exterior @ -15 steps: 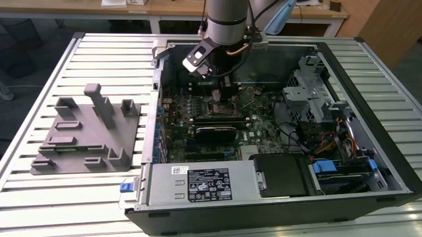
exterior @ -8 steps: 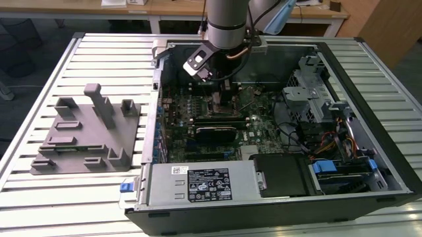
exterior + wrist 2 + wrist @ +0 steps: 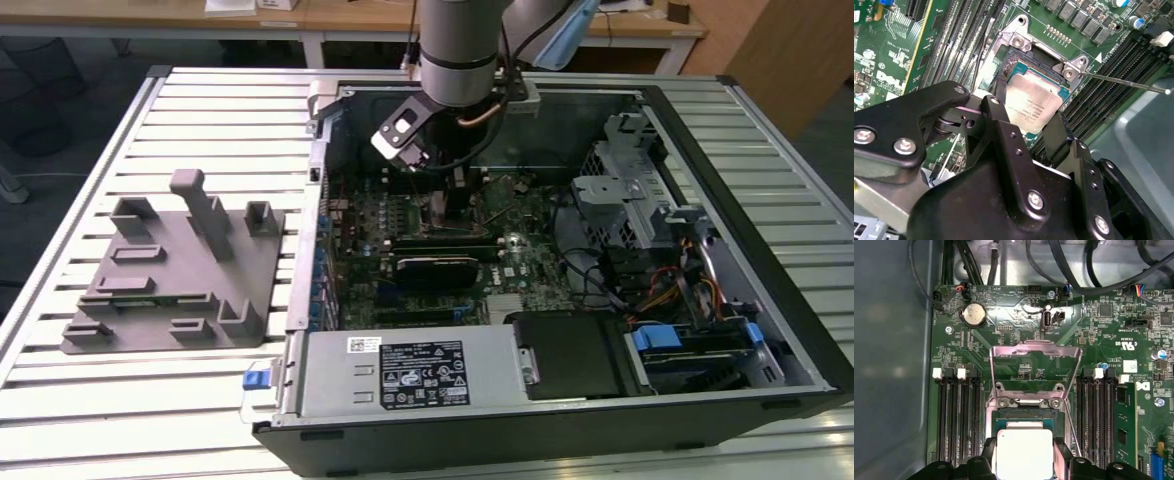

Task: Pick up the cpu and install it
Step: 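Place the cpu into insertion slot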

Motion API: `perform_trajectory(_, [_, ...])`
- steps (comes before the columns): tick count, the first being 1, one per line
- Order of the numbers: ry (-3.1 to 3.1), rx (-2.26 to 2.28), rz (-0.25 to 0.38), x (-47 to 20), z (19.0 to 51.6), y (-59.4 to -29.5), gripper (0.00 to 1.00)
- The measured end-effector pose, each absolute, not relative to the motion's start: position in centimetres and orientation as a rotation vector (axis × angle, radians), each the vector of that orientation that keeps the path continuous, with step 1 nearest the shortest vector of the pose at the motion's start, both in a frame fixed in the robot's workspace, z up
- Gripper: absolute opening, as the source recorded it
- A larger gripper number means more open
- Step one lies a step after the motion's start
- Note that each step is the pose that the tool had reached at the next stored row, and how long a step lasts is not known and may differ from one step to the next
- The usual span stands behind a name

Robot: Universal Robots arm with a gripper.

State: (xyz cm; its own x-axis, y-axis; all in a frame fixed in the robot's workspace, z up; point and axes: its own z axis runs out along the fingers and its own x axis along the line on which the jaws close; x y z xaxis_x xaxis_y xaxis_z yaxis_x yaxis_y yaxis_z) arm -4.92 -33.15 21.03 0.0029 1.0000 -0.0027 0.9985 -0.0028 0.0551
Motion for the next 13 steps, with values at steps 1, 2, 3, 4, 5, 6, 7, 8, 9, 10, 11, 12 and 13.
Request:
perform_trajectory(1, [2.189, 2.195, 0.057, -4.92, 20.93, -33.15, 0.54])
perform_trajectory(2, [2.189, 2.195, 0.057, -4.92, 20.83, -33.14, 0.54])
perform_trajectory(3, [2.189, 2.195, 0.057, -4.92, 20.72, -33.15, 0.54])
perform_trajectory(4, [2.189, 2.195, 0.057, -4.92, 20.61, -33.15, 0.54])
perform_trajectory(5, [2.189, 2.196, 0.057, -4.92, 20.5, -33.14, 0.54])
perform_trajectory(6, [2.189, 2.195, 0.057, -4.92, 20.41, -33.15, 0.54])
perform_trajectory(7, [2.189, 2.195, 0.057, -4.92, 20.33, -33.15, 0.54])
perform_trajectory(8, [2.189, 2.196, 0.057, -4.92, 20.27, -33.15, 0.54])
perform_trajectory(9, [2.189, 2.196, 0.057, -4.93, 20.23, -33.17, 0.54])
perform_trajectory(10, [2.189, 2.195, 0.057, -4.92, 20.18, -33.19, 0.54])
perform_trajectory(11, [2.189, 2.195, 0.057, -4.92, 20.14, -33.21, 0.54])
perform_trajectory(12, [2.189, 2.195, 0.057, -4.92, 20.1, -33.24, 0.54])
perform_trajectory(13, [2.189, 2.195, 0.057, -4.92, 20.06, -33.29, 0.54])
